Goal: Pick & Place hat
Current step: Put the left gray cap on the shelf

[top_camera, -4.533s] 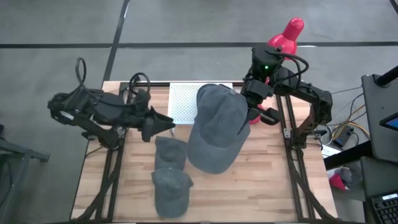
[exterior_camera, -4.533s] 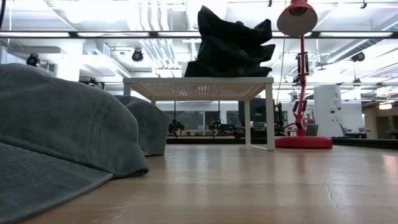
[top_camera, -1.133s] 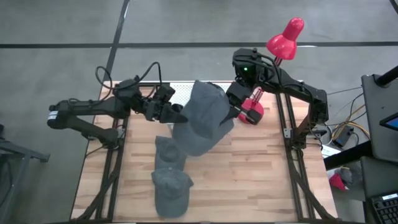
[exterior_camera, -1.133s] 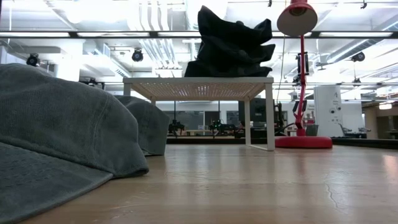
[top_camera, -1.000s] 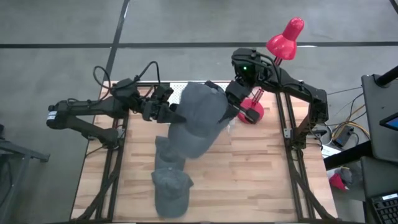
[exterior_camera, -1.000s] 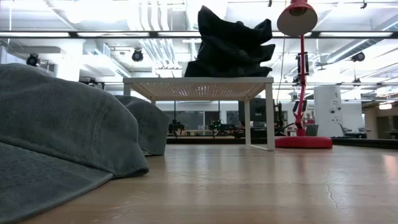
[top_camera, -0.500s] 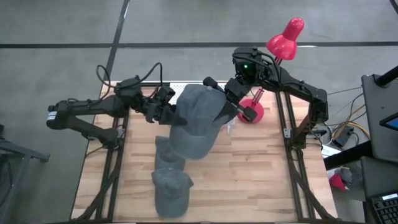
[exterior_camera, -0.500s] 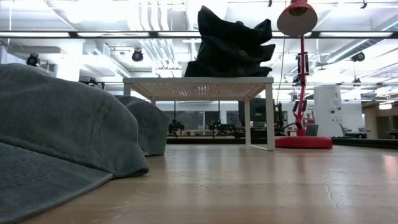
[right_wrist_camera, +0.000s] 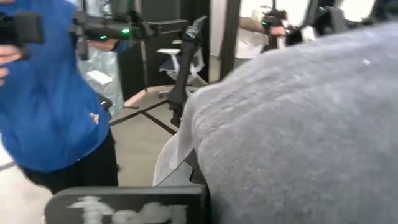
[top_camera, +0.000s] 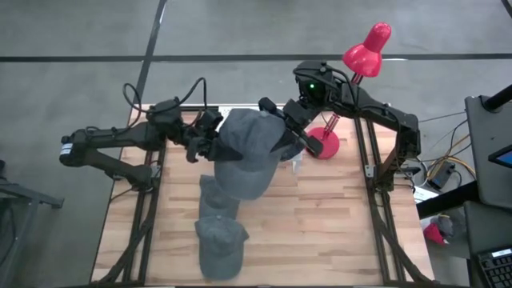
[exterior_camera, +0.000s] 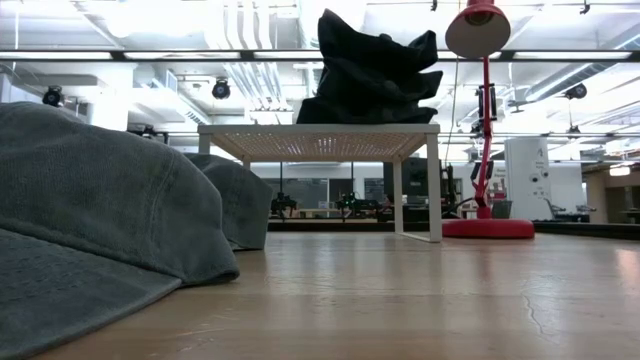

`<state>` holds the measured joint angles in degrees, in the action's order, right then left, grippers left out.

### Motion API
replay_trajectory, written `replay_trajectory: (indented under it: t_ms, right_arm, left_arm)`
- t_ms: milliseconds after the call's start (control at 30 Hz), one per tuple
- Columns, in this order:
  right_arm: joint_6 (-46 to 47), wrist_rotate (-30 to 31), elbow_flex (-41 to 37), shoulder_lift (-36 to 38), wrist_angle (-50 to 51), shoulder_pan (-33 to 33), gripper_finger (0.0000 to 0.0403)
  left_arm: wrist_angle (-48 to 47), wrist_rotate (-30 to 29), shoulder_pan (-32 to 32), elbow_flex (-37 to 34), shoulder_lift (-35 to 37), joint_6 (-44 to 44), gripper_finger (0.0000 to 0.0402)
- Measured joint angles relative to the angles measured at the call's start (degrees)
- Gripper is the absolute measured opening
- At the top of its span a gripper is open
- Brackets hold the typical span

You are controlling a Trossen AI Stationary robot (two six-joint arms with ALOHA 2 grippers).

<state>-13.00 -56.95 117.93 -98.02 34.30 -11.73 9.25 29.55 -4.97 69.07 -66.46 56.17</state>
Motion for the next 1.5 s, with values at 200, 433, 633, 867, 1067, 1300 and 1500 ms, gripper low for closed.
replay_trajectory:
  t_ms: [200,433,633,867,1067,1300,1500]
  right_arm:
    - [3.95,1.49,0.00,0.21,4.25,-1.37,0.0008]
    - [4.33,1.64,0.00,2.29,12.65,-3.68,0.0008]
    - [3.95,2.51,-0.09,4.61,15.94,-5.13,0.0008]
    - [4.01,2.07,-0.09,5.92,16.66,-5.81,0.0009]
    - [4.00,0.99,-0.11,5.24,19.67,-5.79,0.0024]
    - [6.02,0.80,-0.13,3.24,19.15,-5.79,0.0090]
    - [8.11,1.03,-0.15,1.99,14.44,-5.93,0.0156]
  left_arm:
    - [-0.30,-0.85,-0.11,0.01,0.01,-0.80,0.0003]
    - [-5.42,-5.74,-0.23,0.01,0.57,-3.06,0.0002]
    - [-14.89,-14.84,-0.49,0.05,2.02,-6.18,0.0001]
    - [-10.05,-15.17,-0.57,-0.10,2.72,-6.69,0.0001]
    - [-4.50,-11.63,-0.55,-0.21,2.72,-7.25,0.0000]
    - [2.26,-7.53,-0.57,-0.23,2.28,-8.76,0.0000]
    - [14.56,-5.16,-0.60,-3.25,2.03,-7.88,0.0000]
